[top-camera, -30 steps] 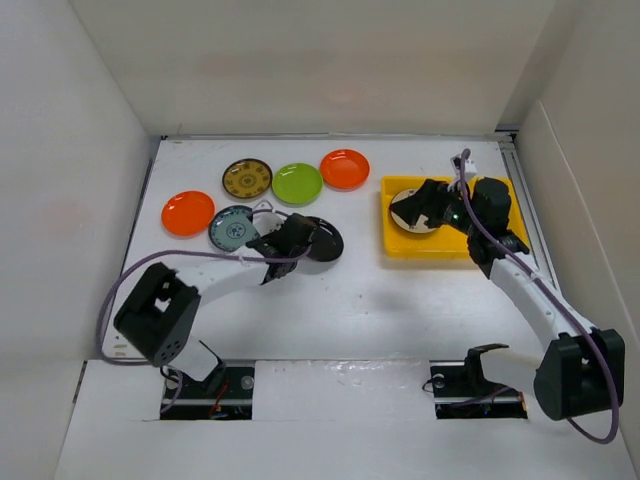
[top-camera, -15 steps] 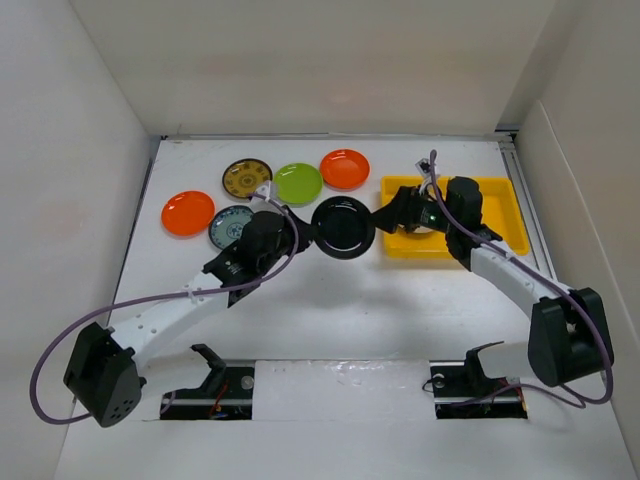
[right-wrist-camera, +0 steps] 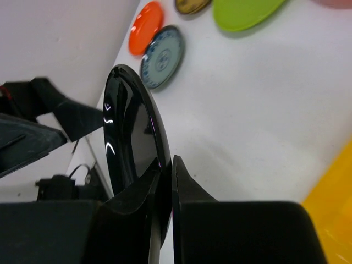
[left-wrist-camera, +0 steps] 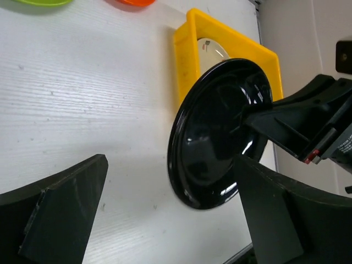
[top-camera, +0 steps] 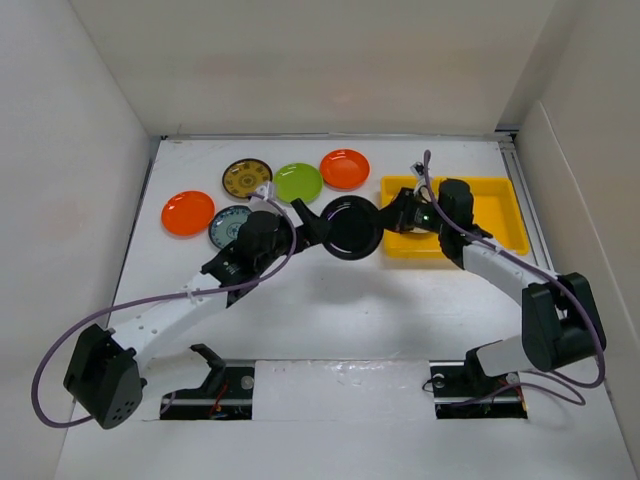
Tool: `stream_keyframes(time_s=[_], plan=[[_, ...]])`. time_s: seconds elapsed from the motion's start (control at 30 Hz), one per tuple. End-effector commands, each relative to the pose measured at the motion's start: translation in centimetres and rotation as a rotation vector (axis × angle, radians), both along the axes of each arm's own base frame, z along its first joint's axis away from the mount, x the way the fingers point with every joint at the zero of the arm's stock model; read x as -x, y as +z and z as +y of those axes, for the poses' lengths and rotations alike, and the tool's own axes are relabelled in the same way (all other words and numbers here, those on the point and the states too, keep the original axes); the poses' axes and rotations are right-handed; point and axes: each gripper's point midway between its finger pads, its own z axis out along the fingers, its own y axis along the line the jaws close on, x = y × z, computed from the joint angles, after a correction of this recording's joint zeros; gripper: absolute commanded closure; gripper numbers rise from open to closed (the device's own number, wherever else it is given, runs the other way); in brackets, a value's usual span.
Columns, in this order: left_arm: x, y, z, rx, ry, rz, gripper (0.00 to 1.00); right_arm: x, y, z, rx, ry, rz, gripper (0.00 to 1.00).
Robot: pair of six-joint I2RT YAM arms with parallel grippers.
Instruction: Place the plates into the plastic bin on the countertop
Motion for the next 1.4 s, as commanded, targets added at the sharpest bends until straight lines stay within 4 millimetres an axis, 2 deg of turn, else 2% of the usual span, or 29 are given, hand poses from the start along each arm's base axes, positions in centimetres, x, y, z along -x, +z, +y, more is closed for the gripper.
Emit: stream_keyframes(time_s=[0.0, 0.03, 0.07, 0.13, 0.17, 0.2, 0.23, 0.3, 0.33, 0.4, 0.47, 0.57, 0.63, 0.7, 0.73, 0.77, 0.8, 0.83, 0.87, 0.9, 0.93, 0.97, 1.1, 1.13, 1.17, 1.2, 1.23, 1.33, 1.37], plan=[[-1.4, 1.5, 1.3, -0.006, 0.110, 0.000, 0.00, -3.1, 1.8, -4.0, -0.010, -0.199, -0.044, 1.00], [-1.7, 1.3, 2.1, -0.026, 0.159, 0.009, 0.00, -4.0, 1.8, -5.2, -0.004, -0.252, -0.046, 1.00], [-1.7, 1.2, 2.4, -0.042, 0.172, 0.018, 0.00, -5.3, 1.2, -8.1, 0.020, -0.365, -0.021, 1.00], [-1.5, 0.1, 3.2, -0.108, 0.182, 0.046, 0.00, -6.6, 0.3, -11.2, 0.046, -0.484, 0.010, 1.00], [-1.5, 0.2, 3.4, -0.117, 0.193, 0.049, 0.00, -7.4, 0.2, -13.0, 0.058, -0.556, 0.009, 1.00], [-1.3, 0.3, 3.6, -0.131, 0.188, 0.046, 0.00, -8.2, -0.8, -15.5, 0.072, -0.628, 0.037, 1.00], [-1.2, 0.0, 3.8, -0.150, 0.182, 0.048, 0.00, -8.6, -2.0, -16.7, 0.090, -0.660, 0.060, 1.00], [-0.9, 0.2, 4.3, -0.163, 0.185, 0.037, 0.00, -9.7, -2.9, -19.4, 0.108, -0.716, 0.086, 1.00], [-0.7, 0.3, 4.4, -0.163, 0.184, 0.037, 0.00, -10.3, -3.2, -20.1, 0.110, -0.731, 0.095, 1.00], [-0.4, 0.1, 4.9, -0.188, 0.185, 0.032, 0.00, -10.8, -5.7, -20.8, 0.124, -0.726, 0.154, 1.00], [0.1, 0.1, 5.6, -0.211, 0.192, 0.035, 0.00, -11.4, -6.7, -21.7, 0.121, -0.735, 0.174, 1.00], [0.3, 0.7, 6.0, -0.215, 0.197, 0.023, 0.00, -11.4, -7.3, -21.7, 0.099, -0.723, 0.171, 0.98], [0.1, 0.7, 6.4, -0.230, 0.213, 0.015, 0.00, -11.5, -7.1, -21.6, 0.090, -0.726, 0.167, 0.90], [0.2, 0.5, 6.5, -0.237, 0.212, 0.021, 0.00, -11.7, -6.1, -21.5, 0.073, -0.720, 0.140, 0.41], [0.2, 0.3, 6.7, -0.248, 0.221, 0.026, 0.00, -11.4, -5.9, -21.2, 0.058, -0.710, 0.132, 0.28], [0.2, 0.0, 7.0, -0.251, 0.240, 0.032, 0.00, -11.4, -4.8, -21.0, 0.032, -0.705, 0.093, 0.18], [0.4, -1.2, 7.5, -0.256, 0.274, 0.074, 0.00, -10.7, -4.8, -20.8, 0.022, -0.708, 0.094, 0.03], [0.0, -1.3, 8.4, -0.257, 0.326, 0.079, 0.00, -10.4, -3.0, -21.1, 0.018, -0.730, 0.044, 0.00], [0.1, -2.2, 8.7, -0.266, 0.345, 0.103, 0.00, -10.6, -2.0, -21.4, 0.027, -0.773, 0.015, 0.00], [0.0, -3.0, 9.0, -0.265, 0.365, 0.126, 0.00, -10.0, -2.4, -21.1, 0.052, -0.777, 0.043, 0.00], [-0.2, -3.5, 9.9, -0.251, 0.405, 0.150, 0.00, -9.7, -0.9, -21.4, 0.066, -0.789, 0.007, 0.00], [0.0, -4.4, 9.8, -0.236, 0.392, 0.179, 0.00, -9.7, -0.6, -21.5, 0.083, -0.807, 0.004, 0.00], [-0.1, -5.6, 10.6, -0.174, 0.439, 0.214, 0.00, -9.4, -0.2, -20.8, 0.153, -0.791, 0.035, 0.00], [-0.2, -5.0, 10.8, -0.148, 0.462, 0.205, 0.00, -9.2, -0.4, -20.1, 0.164, -0.771, 0.038, 0.00], [0.2, -5.9, 11.3, -0.159, 0.487, 0.231, 0.00, -9.2, -0.4, -19.5, 0.164, -0.756, 0.037, 0.00], [0.2, -5.6, 12.1, -0.151, 0.535, 0.222, 0.00, -8.9, 0.1, -18.7, 0.168, -0.728, 0.028, 0.00], [0.4, -6.1, 12.6, -0.124, 0.585, 0.246, 0.00, -8.6, 0.1, -16.7, 0.168, -0.682, 0.024, 0.00], [0.7, -7.4, 14.5, -0.124, 0.680, 0.262, 0.00, -7.5, 1.0, -13.0, 0.161, -0.578, -0.011, 0.00], [0.7, -8.0, 15.0, -0.117, 0.700, 0.278, 0.00, -6.6, 1.0, -10.5, 0.157, -0.510, -0.016, 0.00]])
